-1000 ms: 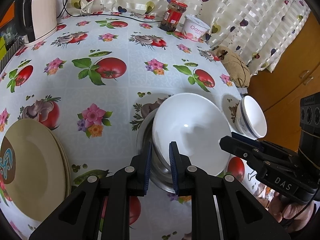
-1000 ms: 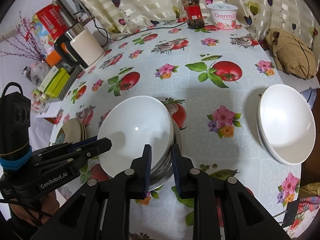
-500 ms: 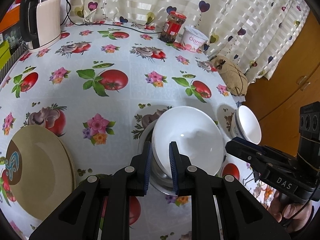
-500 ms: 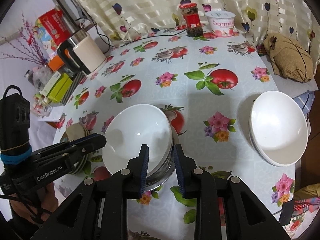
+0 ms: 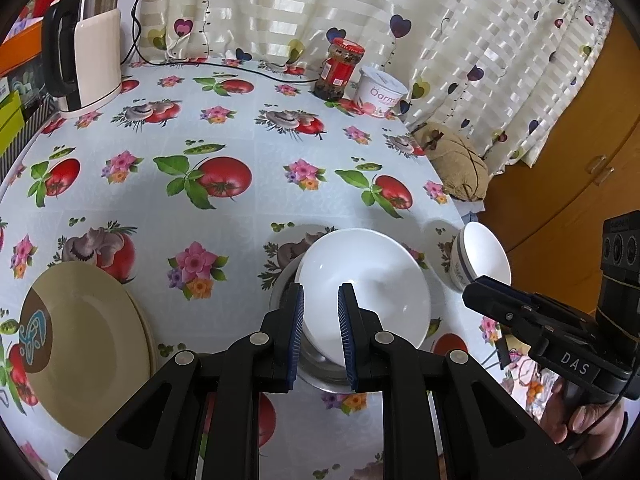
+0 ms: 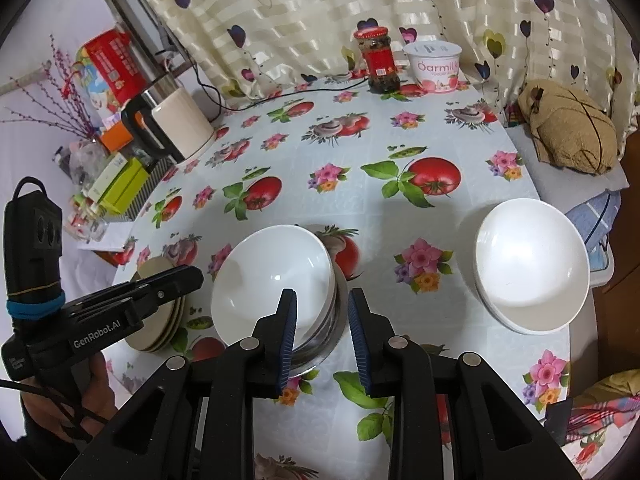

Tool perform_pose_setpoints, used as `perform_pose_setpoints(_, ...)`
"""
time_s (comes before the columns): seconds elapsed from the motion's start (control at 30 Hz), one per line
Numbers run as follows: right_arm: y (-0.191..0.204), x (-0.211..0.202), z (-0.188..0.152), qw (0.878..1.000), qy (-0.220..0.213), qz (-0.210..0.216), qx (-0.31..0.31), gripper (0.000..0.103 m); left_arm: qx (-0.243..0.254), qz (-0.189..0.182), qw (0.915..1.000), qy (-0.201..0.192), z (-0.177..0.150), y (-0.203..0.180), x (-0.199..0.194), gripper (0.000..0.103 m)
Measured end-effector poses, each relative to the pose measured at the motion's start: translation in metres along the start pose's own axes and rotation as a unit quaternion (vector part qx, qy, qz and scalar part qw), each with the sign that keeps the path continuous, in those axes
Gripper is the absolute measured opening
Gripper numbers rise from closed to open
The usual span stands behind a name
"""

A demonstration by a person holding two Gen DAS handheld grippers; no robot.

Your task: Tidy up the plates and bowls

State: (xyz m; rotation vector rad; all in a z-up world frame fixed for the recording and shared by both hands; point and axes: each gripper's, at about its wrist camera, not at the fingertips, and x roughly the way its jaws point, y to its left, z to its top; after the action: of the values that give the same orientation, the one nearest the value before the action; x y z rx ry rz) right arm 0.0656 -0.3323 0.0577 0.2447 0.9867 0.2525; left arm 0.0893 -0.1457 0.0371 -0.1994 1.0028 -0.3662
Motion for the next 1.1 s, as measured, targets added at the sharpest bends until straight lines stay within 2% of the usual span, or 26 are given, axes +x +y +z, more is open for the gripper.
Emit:
perform_pose_setpoints(0.3, -0.005, -0.013, 0.003, 1.000, -0.014, -0.007, 0.000, 0.033, 0.016, -0.009, 0.9998, -0.006, 0.007, -0.015, -0.002, 0.018)
perform_pose_setpoints(1.1, -0.049, -0.046, 0.012, 0.997, -0.051, -0.037, 0.033, 0.036, 0.074, -0.035, 0.9966, -0.004, 0.026, -0.078, 0.012, 0.018)
